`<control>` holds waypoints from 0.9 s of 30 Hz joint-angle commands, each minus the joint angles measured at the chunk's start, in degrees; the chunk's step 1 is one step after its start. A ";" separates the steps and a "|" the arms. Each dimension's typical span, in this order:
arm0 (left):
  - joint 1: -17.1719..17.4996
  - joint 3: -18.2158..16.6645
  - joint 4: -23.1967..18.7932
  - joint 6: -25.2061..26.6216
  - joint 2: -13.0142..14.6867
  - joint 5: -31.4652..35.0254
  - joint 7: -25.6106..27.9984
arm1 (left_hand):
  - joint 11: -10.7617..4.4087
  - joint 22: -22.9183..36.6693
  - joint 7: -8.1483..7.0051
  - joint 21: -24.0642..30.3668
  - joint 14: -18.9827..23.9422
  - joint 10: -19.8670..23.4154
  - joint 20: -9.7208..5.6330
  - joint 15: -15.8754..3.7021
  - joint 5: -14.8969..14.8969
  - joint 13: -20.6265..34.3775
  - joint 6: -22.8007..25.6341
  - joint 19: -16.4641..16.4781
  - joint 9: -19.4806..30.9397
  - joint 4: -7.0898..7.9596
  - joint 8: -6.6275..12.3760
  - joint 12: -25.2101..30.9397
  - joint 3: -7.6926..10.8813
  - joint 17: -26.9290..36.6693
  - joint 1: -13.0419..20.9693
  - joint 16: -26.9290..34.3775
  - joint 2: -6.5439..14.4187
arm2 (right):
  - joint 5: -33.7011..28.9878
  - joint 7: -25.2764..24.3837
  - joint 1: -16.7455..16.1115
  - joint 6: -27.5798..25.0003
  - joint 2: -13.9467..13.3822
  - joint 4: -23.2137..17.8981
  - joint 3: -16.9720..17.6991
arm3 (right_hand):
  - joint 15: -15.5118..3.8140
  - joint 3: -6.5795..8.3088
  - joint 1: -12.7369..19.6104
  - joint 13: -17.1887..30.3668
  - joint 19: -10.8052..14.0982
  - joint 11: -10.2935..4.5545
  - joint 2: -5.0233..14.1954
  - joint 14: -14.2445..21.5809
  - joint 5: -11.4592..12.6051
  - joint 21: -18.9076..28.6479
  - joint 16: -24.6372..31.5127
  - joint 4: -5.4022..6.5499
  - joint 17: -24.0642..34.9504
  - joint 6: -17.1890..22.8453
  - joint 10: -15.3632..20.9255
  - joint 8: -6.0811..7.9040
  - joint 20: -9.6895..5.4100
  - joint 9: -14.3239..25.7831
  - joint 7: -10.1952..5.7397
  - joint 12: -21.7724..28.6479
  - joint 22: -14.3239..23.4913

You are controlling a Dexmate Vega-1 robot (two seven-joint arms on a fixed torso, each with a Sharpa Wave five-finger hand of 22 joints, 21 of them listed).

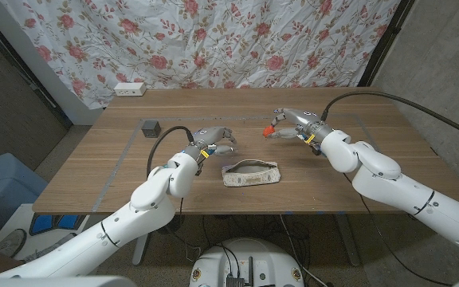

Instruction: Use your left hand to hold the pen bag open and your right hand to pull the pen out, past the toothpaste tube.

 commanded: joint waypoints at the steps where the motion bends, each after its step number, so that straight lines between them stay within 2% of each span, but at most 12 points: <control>1: -0.01 -0.93 1.14 -1.42 1.09 -5.56 5.07 | -0.24 0.29 -0.14 0.06 -0.21 -0.24 0.31 -1.51 -0.06 0.18 -1.37 0.24 0.16 0.18 -0.13 0.18 -0.03 0.20 -0.66 0.06 0.19 | -1.45 0.89 2.54 -1.91 0.59 1.98 -1.66 | -0.41 -0.36 0.13 0.13 0.30 -0.03 0.69 0.22 0.27 -0.14 0.21 0.01 0.24 0.04 0.64 0.14 0.29 0.22 -0.18 0.14 0.14; 12: -0.85 -1.41 2.68 -2.46 1.30 -9.03 8.48 | 0.04 0.31 0.00 0.06 -1.09 -0.99 0.28 -1.60 -0.05 0.21 -3.54 0.18 0.18 0.43 0.05 0.07 -0.08 0.21 -1.44 -0.11 1.15 | -2.00 2.60 4.75 -3.45 1.03 3.69 -2.97 | -0.39 -0.47 0.15 0.14 0.19 0.00 0.74 0.01 0.27 -0.17 0.15 0.02 0.29 -0.49 0.61 -0.04 0.36 0.22 -0.17 0.05 0.14; 17: -0.76 -2.00 3.19 -3.40 1.88 -10.78 9.84 | 0.34 0.32 0.24 -0.02 -1.39 -1.35 0.18 -1.48 -0.04 0.22 -3.96 -0.05 0.20 0.56 0.16 0.01 -0.07 0.22 -1.76 -0.14 1.59 | -1.65 2.38 5.62 -2.59 1.33 5.53 -3.56 | -0.36 -0.53 0.15 0.14 0.21 -0.01 0.77 0.15 0.27 -0.15 0.22 0.02 0.32 -0.69 0.80 -0.10 0.42 0.22 -0.17 0.09 0.14; 27: -0.94 -3.24 5.39 -4.79 0.78 -15.24 13.50 | 0.56 0.34 0.30 0.02 -1.64 -1.78 0.25 -1.31 -0.07 0.23 -6.03 -0.12 0.18 0.68 -0.05 0.04 -0.14 0.18 -2.45 -0.11 2.20 | -1.87 1.80 7.23 -1.48 2.70 9.12 -5.42 | -0.77 -0.62 0.23 0.16 0.39 -0.21 0.86 0.57 0.30 -0.08 0.42 0.01 0.37 -0.83 1.25 -0.13 0.40 0.22 -0.18 0.19 0.14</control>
